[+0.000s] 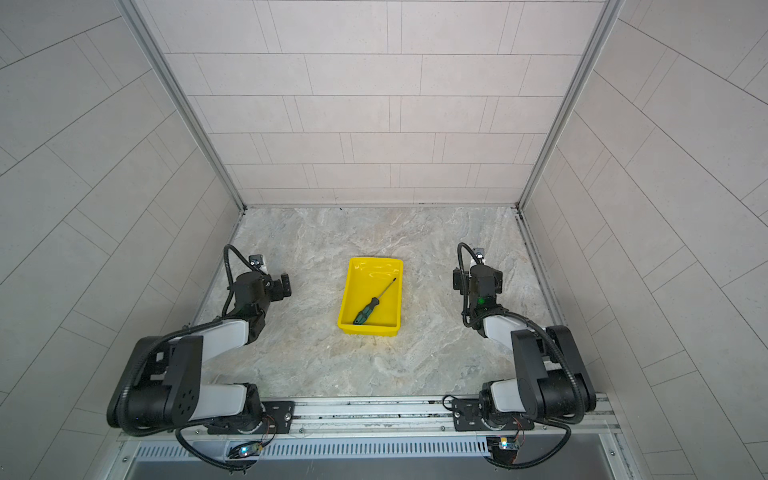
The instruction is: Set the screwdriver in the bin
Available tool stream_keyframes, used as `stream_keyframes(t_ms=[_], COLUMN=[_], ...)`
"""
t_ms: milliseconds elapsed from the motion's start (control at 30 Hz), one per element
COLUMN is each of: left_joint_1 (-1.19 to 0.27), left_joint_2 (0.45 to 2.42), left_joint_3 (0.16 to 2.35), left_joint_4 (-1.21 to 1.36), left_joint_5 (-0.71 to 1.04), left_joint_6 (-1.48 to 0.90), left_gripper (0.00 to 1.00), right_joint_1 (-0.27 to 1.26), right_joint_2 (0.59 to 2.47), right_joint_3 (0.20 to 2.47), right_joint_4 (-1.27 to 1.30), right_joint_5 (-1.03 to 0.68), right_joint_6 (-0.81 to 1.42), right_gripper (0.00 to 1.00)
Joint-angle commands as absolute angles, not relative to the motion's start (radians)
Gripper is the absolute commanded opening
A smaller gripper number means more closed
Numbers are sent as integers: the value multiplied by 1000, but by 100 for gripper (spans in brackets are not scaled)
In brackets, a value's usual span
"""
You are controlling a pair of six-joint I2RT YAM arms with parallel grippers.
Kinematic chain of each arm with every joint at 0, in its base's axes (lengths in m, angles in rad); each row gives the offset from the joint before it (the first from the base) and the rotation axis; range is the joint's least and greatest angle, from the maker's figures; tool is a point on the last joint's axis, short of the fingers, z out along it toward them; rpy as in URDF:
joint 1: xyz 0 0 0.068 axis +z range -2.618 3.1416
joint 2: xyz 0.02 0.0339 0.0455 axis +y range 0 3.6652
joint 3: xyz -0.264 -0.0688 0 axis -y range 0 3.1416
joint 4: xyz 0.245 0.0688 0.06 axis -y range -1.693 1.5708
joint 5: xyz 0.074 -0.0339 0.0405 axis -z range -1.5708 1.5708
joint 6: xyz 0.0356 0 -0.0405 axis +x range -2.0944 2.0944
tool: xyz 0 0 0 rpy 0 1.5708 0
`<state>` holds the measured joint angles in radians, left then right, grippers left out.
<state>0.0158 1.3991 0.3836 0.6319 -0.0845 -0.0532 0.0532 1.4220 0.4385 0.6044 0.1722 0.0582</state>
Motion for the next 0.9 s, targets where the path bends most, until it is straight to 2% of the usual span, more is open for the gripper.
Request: stream_keyframes(t_ms=[0,67,133,233,333,867], left_joint_1=[25,25,21,14,-3,-9], left_joint_2=[1449,1495,1533,1531,1537,1526], left_joint_3=[402,419,446,450,466,456], left_joint_4=[738,744,735,717,692,698], left_joint_5=[-43,-8,38,23,-67,-74], left_joint_6=[-59,-44,-15,-11,-25,-21], left_gripper=[100,100,100,100,100,100], right_joint_1=[51,46,46,43,41,42], right_joint_2=[1525,1503,1516,1510,1515,1514], right_joint_3=[421,441,429,440,441,441], right_joint_4=[773,688,734,702,710,710], right_joint_5=[158,154,150,148,145,145], right_joint_6=[25,46,36,46,47,46], right_gripper=[100,100,100,100,100,100])
